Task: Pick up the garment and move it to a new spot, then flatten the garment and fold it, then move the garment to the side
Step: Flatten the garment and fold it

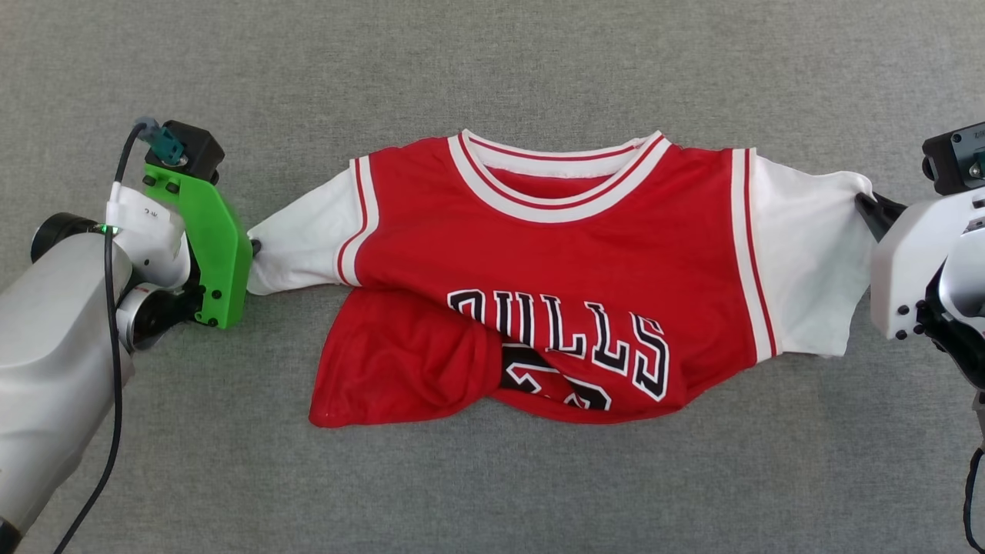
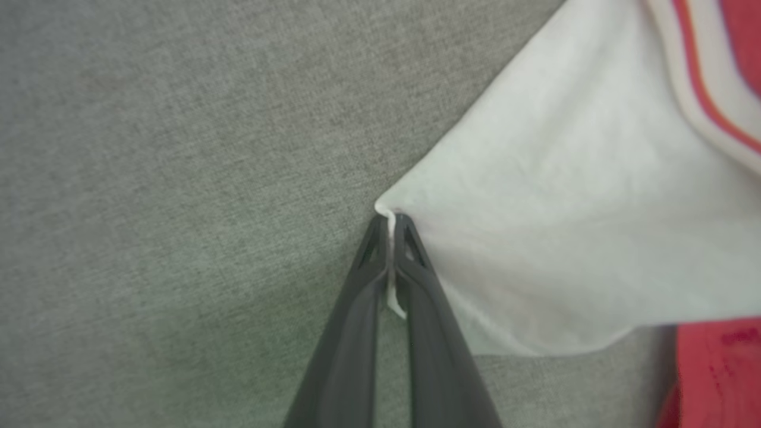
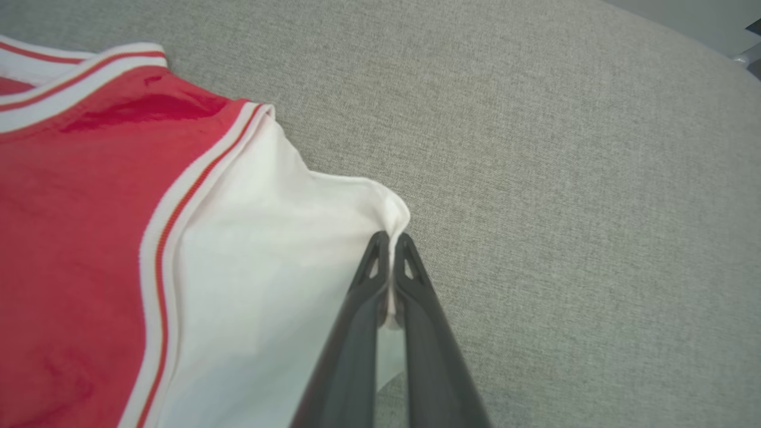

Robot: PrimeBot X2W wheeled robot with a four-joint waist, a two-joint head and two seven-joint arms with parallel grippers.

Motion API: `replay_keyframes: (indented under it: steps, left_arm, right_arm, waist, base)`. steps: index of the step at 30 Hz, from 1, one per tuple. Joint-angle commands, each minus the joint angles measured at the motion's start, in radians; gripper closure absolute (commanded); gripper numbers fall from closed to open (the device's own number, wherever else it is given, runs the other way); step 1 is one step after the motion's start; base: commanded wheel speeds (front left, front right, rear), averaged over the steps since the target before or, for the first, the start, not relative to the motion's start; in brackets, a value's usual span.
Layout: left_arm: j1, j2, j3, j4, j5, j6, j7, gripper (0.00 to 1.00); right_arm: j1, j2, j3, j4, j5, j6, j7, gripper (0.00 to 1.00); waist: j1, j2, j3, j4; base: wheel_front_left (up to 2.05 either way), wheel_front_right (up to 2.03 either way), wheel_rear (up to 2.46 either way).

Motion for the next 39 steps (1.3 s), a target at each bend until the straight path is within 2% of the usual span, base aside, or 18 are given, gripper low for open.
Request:
replay_keyframes:
  steps: [1, 4, 13, 22, 31, 39]
  left_arm:
    - [0.083, -0.054, -0.058, 0.021, -0.006, -0.010, 0.010, 1.00]
    - [0.078, -0.054, -0.052, 0.024, -0.009, -0.011, -0.022, 1.00]
    - [0.058, -0.047, 0.033, 0.043, -0.008, 0.006, -0.239, 1.00]
    - [0.069, -0.001, 0.092, -0.042, 0.011, 0.053, -0.396, 1.00]
    - [0.114, 0.101, 0.164, -0.250, 0.014, 0.145, -0.492, 1.00]
    - [0.182, 0.223, 0.234, -0.485, 0.001, 0.260, -0.523, 1.00]
  right_arm:
    - [-0.015, 0.001, -0.005, 0.006, -0.007, -0.001, -0.007, 1.00]
    - [-0.014, 0.002, -0.009, 0.015, -0.007, -0.001, -0.015, 1.00]
    - [-0.008, -0.016, -0.035, 0.045, 0.004, -0.001, -0.056, 1.00]
    - [-0.003, -0.071, -0.078, 0.041, 0.028, -0.001, -0.095, 1.00]
    - [-0.012, -0.151, -0.098, -0.008, 0.059, -0.001, -0.111, 1.00]
    - [-0.036, -0.197, -0.118, -0.074, 0.070, -0.001, -0.119, 1.00]
  waist:
    - [0.0000, -0.0001, -0.006, 0.003]
    - [0.0000, -0.0001, -0.022, 0.008]
    - [0.0000, -0.0001, -0.111, 0.025]
    - [0.0000, -0.0001, -0.226, 0.045]
    - [0.0000, -0.0001, -0.326, 0.057]
    - [0.0000, -0.0001, -0.400, 0.061]
  base:
    - [0.00, 0.00, 0.00]
    - [0.00, 0.00, 0.00]
    - [0.00, 0.00, 0.00]
    - [0.00, 0.00, 0.00]
    - [0.00, 0.00, 0.00]
    - [0.00, 0.00, 0.00]
